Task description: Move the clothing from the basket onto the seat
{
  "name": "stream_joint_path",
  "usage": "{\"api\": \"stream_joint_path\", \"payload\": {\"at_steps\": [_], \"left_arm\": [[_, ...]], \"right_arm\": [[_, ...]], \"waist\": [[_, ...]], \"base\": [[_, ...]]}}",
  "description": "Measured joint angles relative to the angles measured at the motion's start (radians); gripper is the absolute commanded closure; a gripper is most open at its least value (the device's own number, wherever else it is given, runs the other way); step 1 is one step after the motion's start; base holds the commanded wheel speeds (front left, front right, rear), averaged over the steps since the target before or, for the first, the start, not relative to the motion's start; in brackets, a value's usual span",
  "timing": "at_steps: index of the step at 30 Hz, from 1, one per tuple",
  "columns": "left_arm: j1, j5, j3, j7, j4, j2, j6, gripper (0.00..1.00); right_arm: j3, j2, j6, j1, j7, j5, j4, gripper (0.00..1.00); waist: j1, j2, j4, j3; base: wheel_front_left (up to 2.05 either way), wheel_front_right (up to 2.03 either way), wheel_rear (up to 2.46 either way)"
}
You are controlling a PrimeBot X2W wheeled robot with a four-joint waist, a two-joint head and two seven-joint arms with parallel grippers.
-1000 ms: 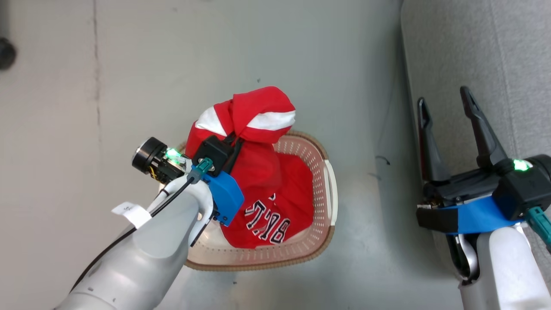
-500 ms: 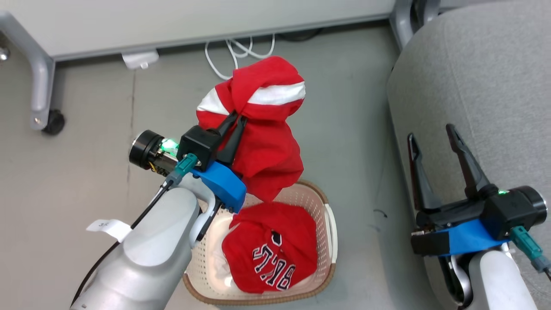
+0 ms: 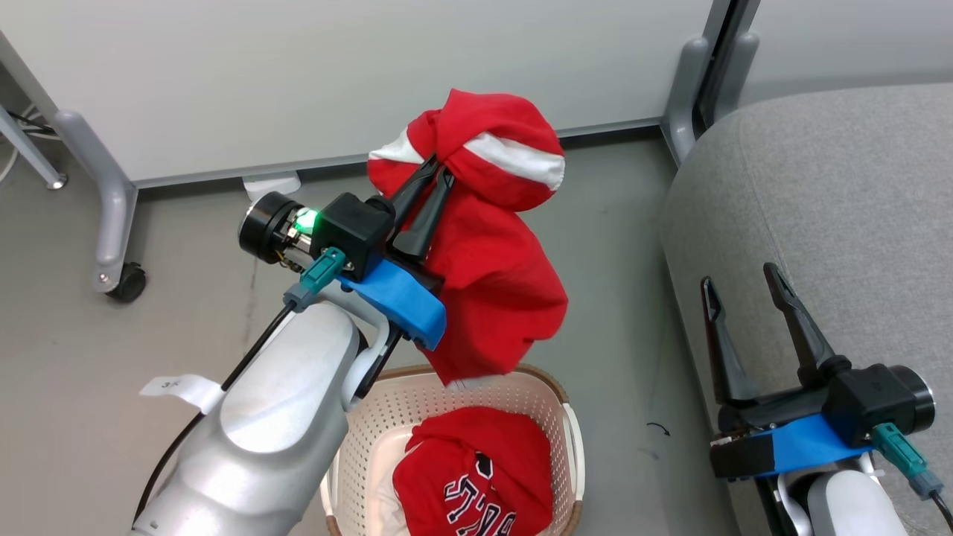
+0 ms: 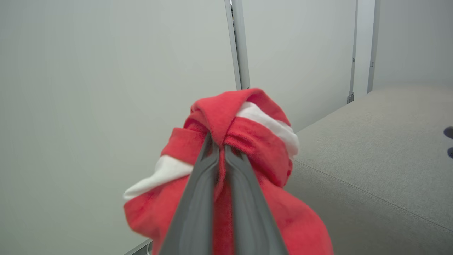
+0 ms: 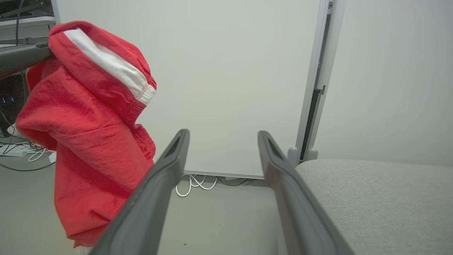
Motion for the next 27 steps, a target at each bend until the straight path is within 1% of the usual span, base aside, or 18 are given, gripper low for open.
{"api": "stream_joint_path", "payload": {"at_steps": [8, 13, 16, 20, 23, 27], "left_arm": [[-0.004, 0.004, -0.002, 0.0, -0.018, -0.005, -0.007, 1.0], [-0.002, 0.008, -0.004, 0.0, -0.023, -0.008, -0.009, 1.0], [-0.001, 0.009, -0.005, 0.0, -0.024, -0.009, -0.011, 1.0], [-0.002, 0.011, -0.005, 0.0, -0.024, -0.011, -0.012, 1.0], [-0.003, 0.016, -0.008, 0.0, -0.024, -0.016, -0.012, 1.0], [-0.015, 0.016, -0.018, 0.0, -0.024, -0.028, -0.016, 1.0]], "right_arm": [[0.015, 0.0, 0.0, 0.012, 0.0, 0.014, 0.0, 0.0], [0.043, 0.0, 0.0, 0.011, 0.0, 0.009, -0.009, 0.0], [0.078, 0.0, 0.0, -0.001, 0.0, -0.005, -0.016, 0.0], [0.15, -0.008, 0.0, -0.047, 0.0, -0.031, -0.016, 0.0], [0.209, -0.036, 0.0, -0.085, 0.0, -0.041, 0.014, 0.0], [0.266, -0.058, 0.0, -0.125, 0.0, -0.047, 0.068, 0.0]], "waist": [[0.0, 0.0, 0.007, -0.027], [0.0001, 0.0, 0.012, -0.028], [0.0002, 0.0, 0.014, -0.027], [0.0001, 0.0, 0.017, -0.022], [0.0002, 0.0, 0.023, -0.019], [0.0002, 0.0, 0.038, -0.014]], "base": [[0.0, 0.0, 0.0], [0.0, 0.0, 0.0], [0.0, 0.0, 0.0], [0.0, 0.0, 0.0], [0.0, 0.0, 0.0], [0.0, 0.0, 0.0]]}}
